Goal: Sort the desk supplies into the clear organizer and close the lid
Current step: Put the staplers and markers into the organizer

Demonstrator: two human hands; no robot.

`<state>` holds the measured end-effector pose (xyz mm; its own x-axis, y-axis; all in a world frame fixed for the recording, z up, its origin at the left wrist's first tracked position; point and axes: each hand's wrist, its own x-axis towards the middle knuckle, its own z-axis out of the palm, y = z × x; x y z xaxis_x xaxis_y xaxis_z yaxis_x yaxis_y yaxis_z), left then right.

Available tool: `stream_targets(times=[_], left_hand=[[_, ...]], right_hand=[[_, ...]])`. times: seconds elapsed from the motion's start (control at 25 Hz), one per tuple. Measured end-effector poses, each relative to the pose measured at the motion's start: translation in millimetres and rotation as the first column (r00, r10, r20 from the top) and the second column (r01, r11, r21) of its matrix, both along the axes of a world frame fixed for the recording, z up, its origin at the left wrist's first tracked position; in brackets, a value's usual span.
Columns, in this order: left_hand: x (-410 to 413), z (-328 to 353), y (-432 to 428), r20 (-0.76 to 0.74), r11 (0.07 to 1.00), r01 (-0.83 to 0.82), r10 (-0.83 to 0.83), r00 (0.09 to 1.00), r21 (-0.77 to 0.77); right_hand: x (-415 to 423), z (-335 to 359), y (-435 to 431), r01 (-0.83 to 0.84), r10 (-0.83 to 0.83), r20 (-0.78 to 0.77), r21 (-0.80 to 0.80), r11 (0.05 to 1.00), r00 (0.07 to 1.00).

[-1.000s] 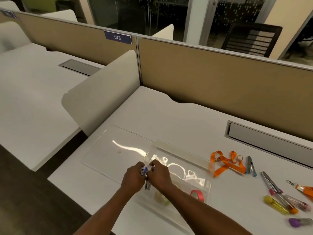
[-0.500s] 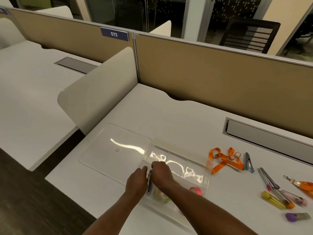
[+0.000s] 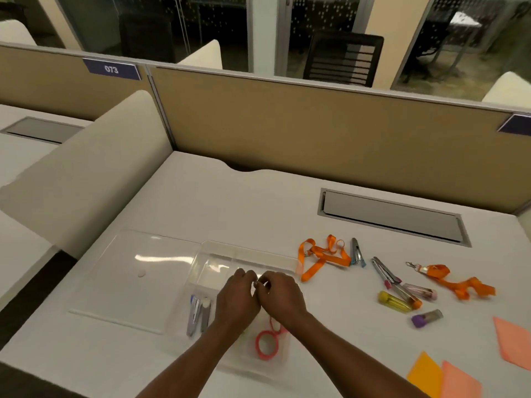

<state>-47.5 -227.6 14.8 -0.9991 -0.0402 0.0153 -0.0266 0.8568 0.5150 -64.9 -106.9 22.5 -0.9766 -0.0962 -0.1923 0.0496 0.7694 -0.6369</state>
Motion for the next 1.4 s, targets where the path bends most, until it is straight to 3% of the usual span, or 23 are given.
stream_targets(times=[0.28, 0.64, 0.8, 1.04, 1.2, 1.4], left_hand=[[-13, -2, 119, -0.045, 0.986, 0.163, -0.162, 0.986, 0.017], [-33, -9, 233, 0.029, 0.958, 0.279, -0.277, 0.960, -0.069], [-46, -18, 266, 0.113, 0.941, 0.315, -0.303, 0.946, -0.124], [-73, -33, 294, 0.114, 0.898, 0.364, -0.346, 0.931, -0.247], [-94, -44, 301, 0.123, 0.867, 0.379, -0.359, 0.925, -0.324], [-123, -59, 303, 0.259, 0.958, 0.185, -0.125, 0.958, -0.220]], right_hand=[[15, 1, 142, 0.210, -0.210, -0.002, 0.024, 0.977, 0.978], [30, -17, 269, 0.401, -0.403, 0.051, 0.048, 0.915, 0.914], [30, -25, 298, 0.413, -0.418, 0.033, 0.096, 0.906, 0.908], [7, -37, 322, 0.385, -0.387, 0.001, 0.089, 0.919, 0.922], [-21, -39, 331, 0.290, -0.284, -0.059, 0.226, 0.930, 0.957], [-51, -47, 332, 0.181, -0.201, 0.024, 0.343, 0.922, 0.979]])
